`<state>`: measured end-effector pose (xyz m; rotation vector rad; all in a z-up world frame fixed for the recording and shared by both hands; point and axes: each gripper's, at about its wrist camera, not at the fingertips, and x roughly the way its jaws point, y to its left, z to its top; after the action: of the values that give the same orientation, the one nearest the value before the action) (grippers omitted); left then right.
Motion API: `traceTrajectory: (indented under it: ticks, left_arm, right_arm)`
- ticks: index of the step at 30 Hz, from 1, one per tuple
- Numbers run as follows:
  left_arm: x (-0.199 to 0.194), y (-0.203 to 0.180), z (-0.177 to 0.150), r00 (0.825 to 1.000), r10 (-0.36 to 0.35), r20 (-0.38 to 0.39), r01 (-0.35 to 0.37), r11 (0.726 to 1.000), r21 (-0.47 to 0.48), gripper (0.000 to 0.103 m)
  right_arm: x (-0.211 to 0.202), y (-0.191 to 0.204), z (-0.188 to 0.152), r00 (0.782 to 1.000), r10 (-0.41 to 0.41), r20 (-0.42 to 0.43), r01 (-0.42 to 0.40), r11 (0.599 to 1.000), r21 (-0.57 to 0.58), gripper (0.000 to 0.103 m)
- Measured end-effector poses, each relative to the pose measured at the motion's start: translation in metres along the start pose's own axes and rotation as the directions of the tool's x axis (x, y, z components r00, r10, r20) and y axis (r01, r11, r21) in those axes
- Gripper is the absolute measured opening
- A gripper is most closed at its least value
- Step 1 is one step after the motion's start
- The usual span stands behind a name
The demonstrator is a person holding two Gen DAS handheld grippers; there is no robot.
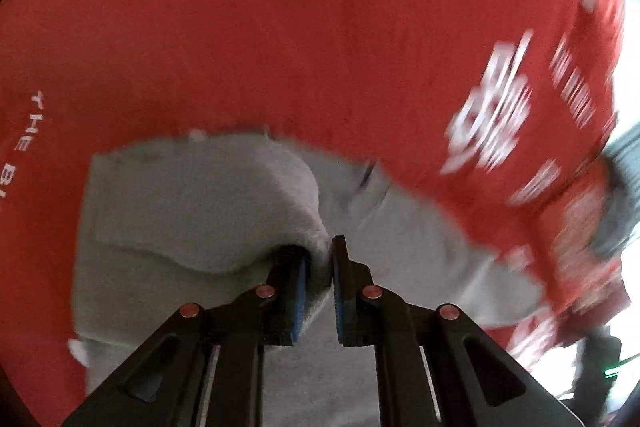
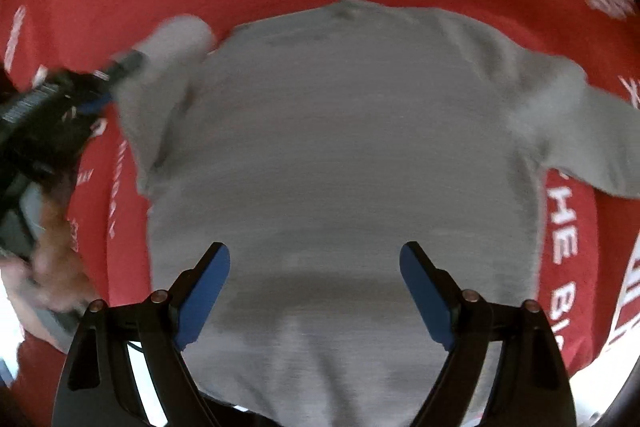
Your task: Fold small clothes
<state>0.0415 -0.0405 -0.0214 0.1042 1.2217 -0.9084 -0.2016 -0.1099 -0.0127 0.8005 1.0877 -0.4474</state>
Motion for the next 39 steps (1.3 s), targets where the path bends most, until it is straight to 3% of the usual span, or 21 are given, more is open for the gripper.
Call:
traceTrajectory:
  ticks: [3,7,9,10,13,14,16,18,19,22,24,25,26,27,29,30,31,32,34,36,39]
  left_arm:
    - [0.037,-0.01,-0.022,0.99,0.099,-0.099,-0.096,0.995,0.037,0.012]
    - [0.027,-0.018,-0.031,0.986,0.127,-0.11,-0.12,0.99,0.07,0.015]
    - [0.007,-0.017,-0.03,0.99,0.093,-0.108,-0.085,0.994,0.074,0.054]
    - [-0.008,-0.012,-0.03,0.993,0.082,-0.082,-0.077,0.995,0.064,0.078]
    - [-0.047,0.012,-0.027,0.992,0.125,-0.003,-0.124,0.992,0.032,0.08]
    - [-0.055,0.025,-0.025,0.985,0.171,0.001,-0.171,0.985,0.009,0.08]
    - [-0.06,0.06,-0.023,0.956,0.295,-0.001,-0.294,0.954,-0.055,0.08]
    - [-0.054,0.096,-0.027,0.921,0.383,-0.063,-0.388,0.913,-0.121,0.08]
    - [-0.05,0.113,-0.029,0.913,0.397,-0.093,-0.408,0.899,-0.16,0.08]
    - [-0.034,0.137,-0.036,0.904,0.402,-0.143,-0.425,0.878,-0.221,0.08]
    - [-0.023,0.139,-0.04,0.906,0.39,-0.163,-0.419,0.88,-0.222,0.08]
    - [-0.021,0.136,-0.041,0.897,0.413,-0.156,-0.439,0.872,-0.216,0.079]
    - [-0.021,0.131,-0.04,0.9,0.411,-0.144,-0.434,0.876,-0.211,0.086]
    - [-0.02,0.128,-0.041,0.908,0.396,-0.138,-0.417,0.886,-0.203,0.087]
    - [-0.016,0.12,-0.041,0.904,0.406,-0.135,-0.425,0.886,-0.184,0.087]
    - [-0.016,0.117,-0.041,0.902,0.41,-0.135,-0.429,0.886,-0.174,0.087]
    - [-0.015,0.114,-0.042,0.901,0.411,-0.137,-0.43,0.887,-0.169,0.087]
    - [-0.015,0.111,-0.042,0.901,0.411,-0.14,-0.431,0.887,-0.168,0.087]
    - [-0.016,0.108,-0.043,0.899,0.412,-0.148,-0.433,0.885,-0.169,0.087]
    - [-0.017,0.104,-0.044,0.897,0.416,-0.153,-0.438,0.884,-0.165,0.087]
    - [-0.012,0.1,-0.04,0.891,0.426,-0.155,-0.447,0.882,-0.151,0.087]
  right_arm:
    - [0.002,-0.035,0.002,0.999,-0.03,-0.011,0.031,0.999,0.041,0.089]
    - [0.011,-0.058,0.005,0.998,-0.047,-0.041,0.049,0.997,0.053,0.089]
    - [0.013,-0.06,0.011,0.997,-0.061,-0.05,0.063,0.997,0.047,0.089]
    - [0.012,-0.064,0.017,0.997,-0.059,-0.045,0.061,0.997,0.039,0.089]
    - [0.011,-0.038,0.035,0.998,-0.064,-0.011,0.063,0.997,-0.04,0.089]
    - [0.01,-0.026,0.041,0.998,-0.063,0.003,0.063,0.995,-0.078,0.089]
    - [0.012,0.01,0.059,0.998,-0.049,0.041,0.056,0.979,-0.194,0.089]
    - [0.019,0.05,0.074,0.997,-0.028,0.069,0.048,0.95,-0.308,0.089]
    - [0.027,0.076,0.081,0.997,-0.017,0.08,0.046,0.925,-0.378,0.089]
    - [0.059,0.136,0.091,0.996,-0.016,0.09,0.062,0.842,-0.536,0.089]
    - [0.088,0.168,0.092,0.994,-0.047,0.094,0.095,0.778,-0.621,0.089]
    - [0.103,0.181,0.09,0.992,-0.074,0.103,0.124,0.74,-0.661,0.089]
    - [0.115,0.186,0.087,0.989,-0.096,0.116,0.15,0.711,-0.687,0.087]
    - [0.128,0.191,0.084,0.981,-0.127,0.146,0.193,0.678,-0.709,0.083]
    - [0.146,0.192,0.091,0.964,-0.195,0.181,0.265,0.659,-0.704,0.078]
    - [0.15,0.188,0.098,0.974,-0.179,0.141,0.227,0.686,-0.691,0.057]
    - [0.148,0.184,0.104,0.986,-0.132,0.106,0.168,0.723,-0.671,0.018]
    - [0.142,0.181,0.109,0.99,-0.101,0.095,0.139,0.75,-0.647,0.011]
    - [0.113,0.168,0.12,0.985,-0.065,0.162,0.148,0.801,-0.58,0.011]
    - [0.079,0.143,0.129,0.979,0.015,0.203,0.09,0.865,-0.494,0.011]
    - [0.036,0.079,0.132,0.963,0.025,0.27,0.068,0.941,-0.332,0.011]
